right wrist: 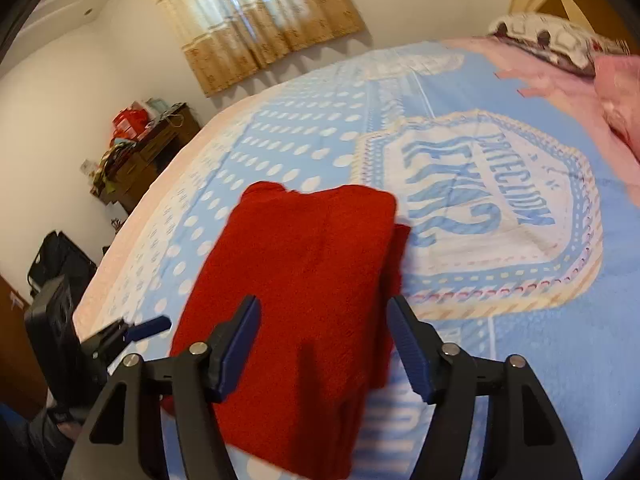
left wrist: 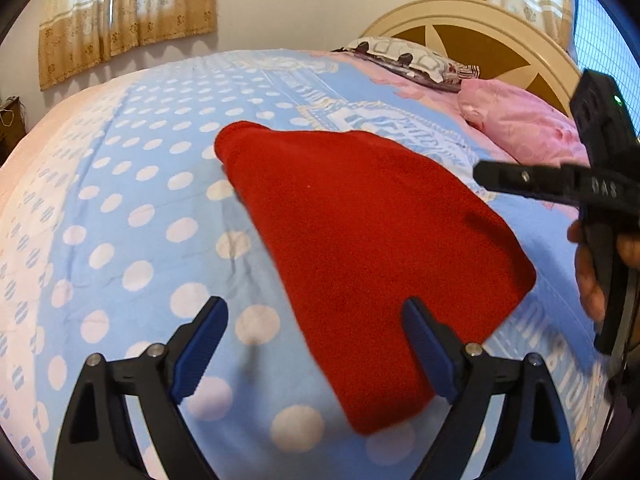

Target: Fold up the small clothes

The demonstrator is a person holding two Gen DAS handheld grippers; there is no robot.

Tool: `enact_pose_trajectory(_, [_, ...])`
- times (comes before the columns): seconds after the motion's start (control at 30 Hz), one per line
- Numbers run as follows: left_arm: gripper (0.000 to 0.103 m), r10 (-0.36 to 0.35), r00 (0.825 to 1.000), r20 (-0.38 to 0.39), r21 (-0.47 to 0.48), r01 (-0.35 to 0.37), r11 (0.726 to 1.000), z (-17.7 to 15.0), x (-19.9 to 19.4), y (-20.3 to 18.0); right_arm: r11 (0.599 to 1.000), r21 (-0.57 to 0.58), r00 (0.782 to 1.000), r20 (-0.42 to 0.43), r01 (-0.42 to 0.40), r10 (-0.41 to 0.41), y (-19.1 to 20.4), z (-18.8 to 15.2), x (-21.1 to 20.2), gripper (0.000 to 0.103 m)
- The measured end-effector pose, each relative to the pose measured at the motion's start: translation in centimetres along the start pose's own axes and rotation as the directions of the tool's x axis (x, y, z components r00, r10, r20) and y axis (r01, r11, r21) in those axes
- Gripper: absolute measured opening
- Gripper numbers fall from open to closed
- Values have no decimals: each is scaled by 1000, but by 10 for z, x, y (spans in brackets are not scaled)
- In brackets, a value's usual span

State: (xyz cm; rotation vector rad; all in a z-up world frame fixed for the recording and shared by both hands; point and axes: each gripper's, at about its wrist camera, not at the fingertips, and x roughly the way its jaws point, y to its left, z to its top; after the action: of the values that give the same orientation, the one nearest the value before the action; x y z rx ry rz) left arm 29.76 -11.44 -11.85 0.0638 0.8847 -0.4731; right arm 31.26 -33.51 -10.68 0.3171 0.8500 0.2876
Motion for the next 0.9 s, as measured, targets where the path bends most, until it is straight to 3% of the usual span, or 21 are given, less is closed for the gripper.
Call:
enact_pose_trajectory(0.23, [95, -24, 1000, -18, -20, 24, 1000, 1, 19, -2, 993, 118, 998, -53, -17, 24, -41, 16, 38, 73])
enact_pose_trajectory(0.4, [102, -46, 999, -18, -52, 45, 998, -1, 27, 3, 979, 185, 993, -66, -85, 99, -62, 22, 63, 76])
enact_pose_trajectory(0.7, [103, -123, 992, -27, -121, 119, 985, -8, 36, 12, 969, 212, 986, -79, -129, 148, -72, 31, 90, 78])
enact_pose_trajectory(0.9, [103, -151, 988, -11, -119, 149, 982, -10, 36, 9, 955, 217, 973, -74, -200, 220, -73, 39, 100, 78])
